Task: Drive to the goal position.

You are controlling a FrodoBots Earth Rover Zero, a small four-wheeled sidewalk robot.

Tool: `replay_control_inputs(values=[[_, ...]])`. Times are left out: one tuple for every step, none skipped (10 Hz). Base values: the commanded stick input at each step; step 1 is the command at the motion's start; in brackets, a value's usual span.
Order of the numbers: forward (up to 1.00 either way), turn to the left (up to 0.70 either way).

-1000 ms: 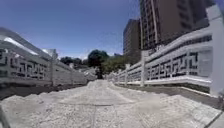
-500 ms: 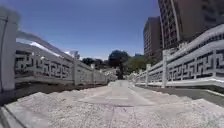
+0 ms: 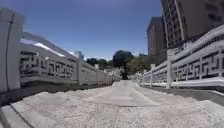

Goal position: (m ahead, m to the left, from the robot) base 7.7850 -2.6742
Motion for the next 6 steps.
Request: replay_control_inputs(values=[[0.0, 0.0], [0.04, 0.0], [0.2, 0.0], [0.27, 0.0], [0.0, 0.0], [0.0, 0.0]])
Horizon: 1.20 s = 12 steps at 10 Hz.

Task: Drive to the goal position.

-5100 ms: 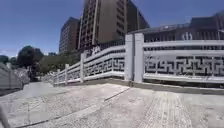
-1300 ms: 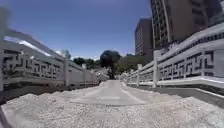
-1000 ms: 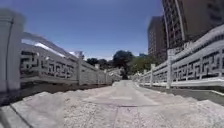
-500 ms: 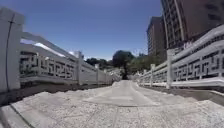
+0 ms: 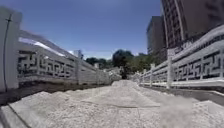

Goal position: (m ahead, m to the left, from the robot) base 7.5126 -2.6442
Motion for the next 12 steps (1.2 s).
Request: replay_control_inputs(values=[[0.0, -0.2], [0.0, -0.4], [0.0, -0.45], [0.0, -0.43], [0.0, -0.17], [0.0, 0.0], [0.24, 0.0], [0.45, 0.0], [0.45, 0.0], [0.45, 0.0], [0.45, 0.0], [0.45, -0.17]])
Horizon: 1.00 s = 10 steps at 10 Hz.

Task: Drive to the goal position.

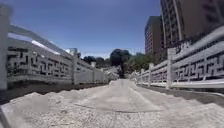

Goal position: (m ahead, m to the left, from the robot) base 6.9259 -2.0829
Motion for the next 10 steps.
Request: replay_control_inputs(values=[[0.45, -0.05], [0.45, 0.0], [0.45, 0.0], [0.45, 0.0], [0.45, 0.0], [0.45, 0.0], [0.45, -0.17], [0.45, -0.18], [0.45, -0.2], [0.45, -0.13]])
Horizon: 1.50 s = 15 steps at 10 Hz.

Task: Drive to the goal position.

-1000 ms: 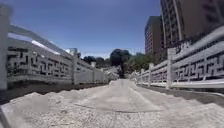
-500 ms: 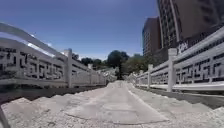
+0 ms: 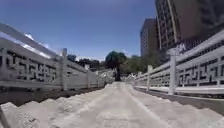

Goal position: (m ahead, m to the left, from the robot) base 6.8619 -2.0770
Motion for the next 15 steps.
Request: replay_control_inputs(values=[[0.44, 0.0], [0.45, 0.0], [0.45, 0.0], [0.45, 0.0], [0.45, 0.0], [0.45, -0.06], [0.45, -0.17], [0.45, -0.27], [0.45, -0.22], [0.45, -0.01], [0.45, 0.0], [0.45, 0.0], [0.45, 0.0], [0.45, 0.0], [0.45, 0.0]])
